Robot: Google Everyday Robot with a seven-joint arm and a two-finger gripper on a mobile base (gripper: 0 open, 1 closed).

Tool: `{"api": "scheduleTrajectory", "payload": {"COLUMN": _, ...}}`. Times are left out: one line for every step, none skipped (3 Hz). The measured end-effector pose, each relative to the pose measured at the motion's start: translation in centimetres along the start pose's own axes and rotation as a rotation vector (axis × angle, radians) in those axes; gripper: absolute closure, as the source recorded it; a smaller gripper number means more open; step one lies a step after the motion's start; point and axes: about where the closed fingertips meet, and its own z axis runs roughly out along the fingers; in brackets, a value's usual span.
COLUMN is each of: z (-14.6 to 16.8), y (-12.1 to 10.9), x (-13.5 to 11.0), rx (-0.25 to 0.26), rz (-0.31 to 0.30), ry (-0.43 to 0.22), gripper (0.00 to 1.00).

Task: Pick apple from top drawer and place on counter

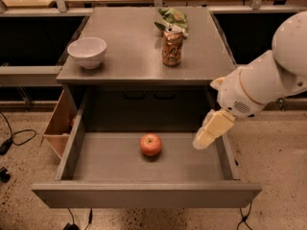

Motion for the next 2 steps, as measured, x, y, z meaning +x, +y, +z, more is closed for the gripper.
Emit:
{"api": "scheduleTrajectory", "payload": {"z": 5.0, "y": 0.9, "x": -1.0, "rx": 0.003, "rz": 0.091, "ry": -0.084, "gripper": 0.0}}
{"api": "scheduleTrajectory", "payload": {"z": 5.3, "y": -0.4, "x": -1.8, "rx": 0.062, "rz": 0.094, "ry": -0.118, "gripper": 0.0}}
